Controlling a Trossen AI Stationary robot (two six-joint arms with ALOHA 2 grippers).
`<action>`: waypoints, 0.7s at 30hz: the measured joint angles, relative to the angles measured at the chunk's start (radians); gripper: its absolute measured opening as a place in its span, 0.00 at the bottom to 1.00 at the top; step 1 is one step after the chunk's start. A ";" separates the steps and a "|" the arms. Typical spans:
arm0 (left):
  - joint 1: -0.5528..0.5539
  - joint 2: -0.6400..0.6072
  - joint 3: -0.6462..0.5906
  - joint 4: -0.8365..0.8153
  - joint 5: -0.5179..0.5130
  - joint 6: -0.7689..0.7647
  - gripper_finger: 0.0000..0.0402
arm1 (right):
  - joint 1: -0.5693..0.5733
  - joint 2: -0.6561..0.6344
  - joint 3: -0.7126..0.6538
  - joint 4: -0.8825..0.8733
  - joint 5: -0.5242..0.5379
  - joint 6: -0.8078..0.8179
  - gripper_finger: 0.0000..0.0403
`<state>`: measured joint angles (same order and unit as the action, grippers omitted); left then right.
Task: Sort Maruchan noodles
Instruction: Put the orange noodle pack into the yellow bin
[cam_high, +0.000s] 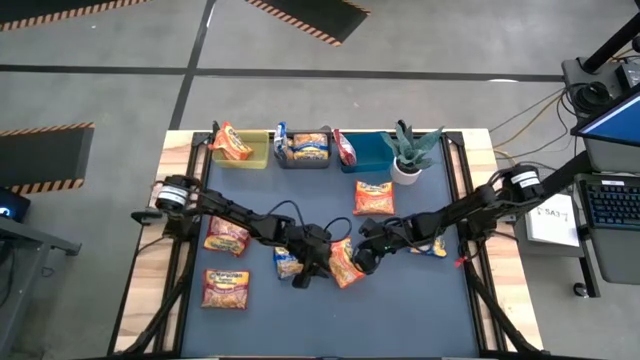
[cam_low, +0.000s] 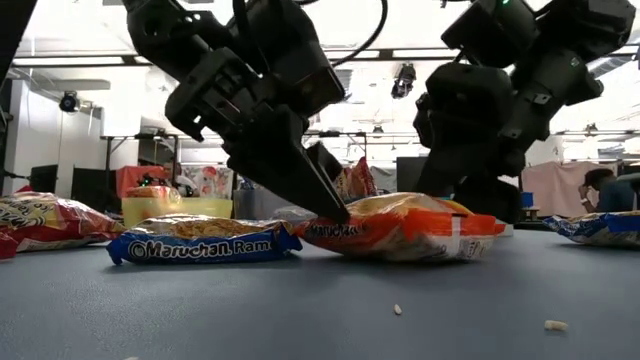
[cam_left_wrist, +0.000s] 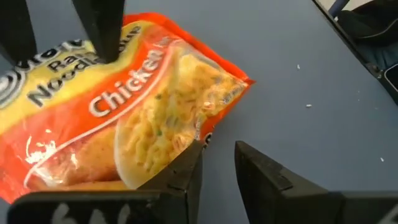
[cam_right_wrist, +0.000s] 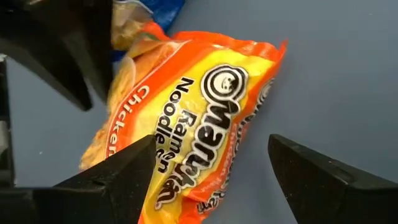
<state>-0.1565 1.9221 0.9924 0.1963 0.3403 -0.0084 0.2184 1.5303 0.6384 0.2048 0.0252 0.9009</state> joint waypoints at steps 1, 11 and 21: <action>0.004 0.004 0.000 -0.001 0.012 0.000 0.19 | 0.000 0.005 0.000 0.009 -0.005 -0.005 0.74; 0.017 0.018 -0.017 -0.002 0.045 -0.034 0.19 | -0.006 0.030 0.000 0.147 -0.044 -0.023 0.73; 0.017 0.018 -0.066 0.103 0.047 -0.065 0.19 | -0.016 0.051 0.000 0.252 -0.056 -0.034 0.70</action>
<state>-0.1394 1.9404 0.9268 0.2991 0.3872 -0.0734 0.2024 1.5818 0.6380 0.4573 -0.0311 0.8666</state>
